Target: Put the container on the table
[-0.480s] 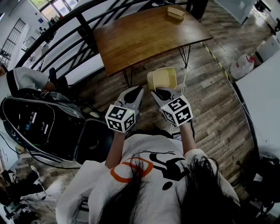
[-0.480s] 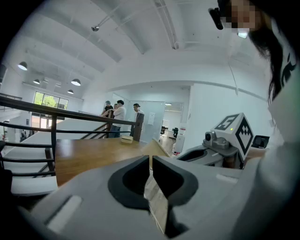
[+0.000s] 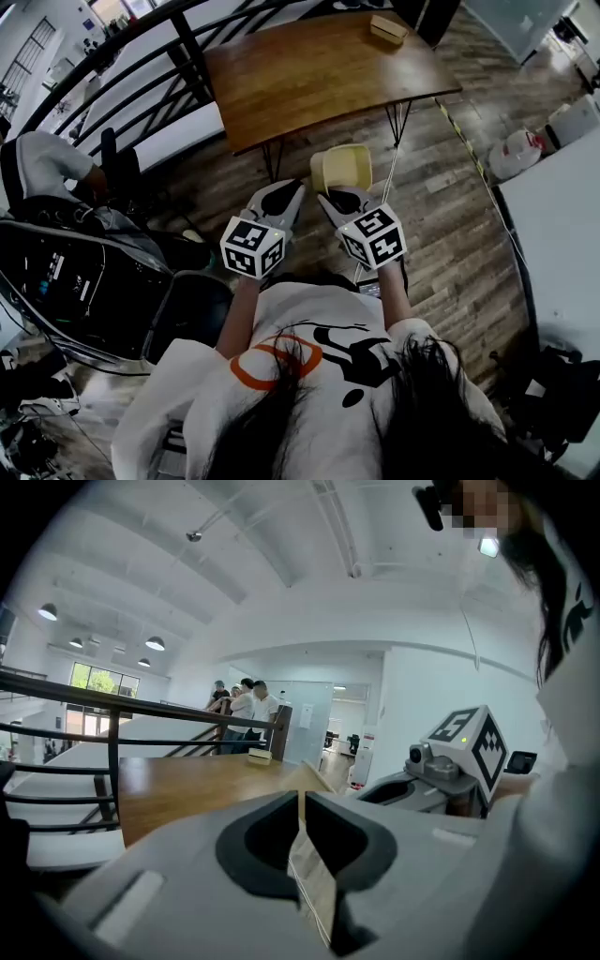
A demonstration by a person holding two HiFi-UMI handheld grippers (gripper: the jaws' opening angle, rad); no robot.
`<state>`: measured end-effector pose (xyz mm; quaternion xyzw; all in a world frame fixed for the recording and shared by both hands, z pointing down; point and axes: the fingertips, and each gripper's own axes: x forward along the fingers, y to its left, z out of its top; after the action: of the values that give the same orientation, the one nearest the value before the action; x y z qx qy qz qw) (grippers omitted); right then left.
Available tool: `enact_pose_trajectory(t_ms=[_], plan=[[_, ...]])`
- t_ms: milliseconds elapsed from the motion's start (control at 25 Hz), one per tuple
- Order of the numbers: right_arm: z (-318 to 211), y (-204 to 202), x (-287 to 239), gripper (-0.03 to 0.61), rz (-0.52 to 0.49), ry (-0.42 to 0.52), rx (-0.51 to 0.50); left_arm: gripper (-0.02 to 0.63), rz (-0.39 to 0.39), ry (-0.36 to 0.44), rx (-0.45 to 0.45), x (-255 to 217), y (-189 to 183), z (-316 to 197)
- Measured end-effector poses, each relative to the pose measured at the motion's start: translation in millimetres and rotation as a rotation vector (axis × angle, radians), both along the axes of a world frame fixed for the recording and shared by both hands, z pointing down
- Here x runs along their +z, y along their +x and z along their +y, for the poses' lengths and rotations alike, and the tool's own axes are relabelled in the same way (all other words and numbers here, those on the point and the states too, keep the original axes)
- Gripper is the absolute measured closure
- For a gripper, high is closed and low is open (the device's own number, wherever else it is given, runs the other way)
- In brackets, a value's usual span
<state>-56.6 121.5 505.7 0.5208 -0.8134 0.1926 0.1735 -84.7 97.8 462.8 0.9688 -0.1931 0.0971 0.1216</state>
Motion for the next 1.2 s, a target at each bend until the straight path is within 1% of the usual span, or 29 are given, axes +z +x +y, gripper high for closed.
enact_pose_trajectory(t_ms=[120, 240, 480, 640, 880, 1040, 1200], plan=[[2.7, -12.0, -0.5, 0.535, -0.018, -0.004, -0.001, 0.612, 0.002, -0.004, -0.017, 0.5, -15.3, 3.3], [1.0, -15.8, 0.8, 0.535, -0.023, -0.017, -0.012, 0.612, -0.003, -0.013, -0.028, 0.0, -19.7, 1.1], [-4.9, -8.9, -7.1, 0.535, -0.035, -0.023, -0.021, 0.612, -0.009, -0.01, -0.039, -10.2, -13.9, -7.2], [-0.9, -12.8, -10.8, 0.535, -0.039, -0.029, -0.042, 0.612, -0.011, -0.005, -0.051, -17.6, -16.6, -6.6], [-10.9, -2.5, -6.0, 0.535, -0.049, -0.04, -0.039, 0.612, -0.026, -0.012, -0.035, -14.8, -5.2, -11.0], [-21.9, 3.7, -2.3, 0.535, -0.052, -0.048, -0.038, 0.612, -0.032, -0.019, -0.041, -11.6, -0.9, -26.2], [-47.8, 14.3, 1.5, 0.535, -0.054, -0.057, -0.034, 0.612, -0.033, -0.024, -0.037, -7.3, 9.2, -53.4]])
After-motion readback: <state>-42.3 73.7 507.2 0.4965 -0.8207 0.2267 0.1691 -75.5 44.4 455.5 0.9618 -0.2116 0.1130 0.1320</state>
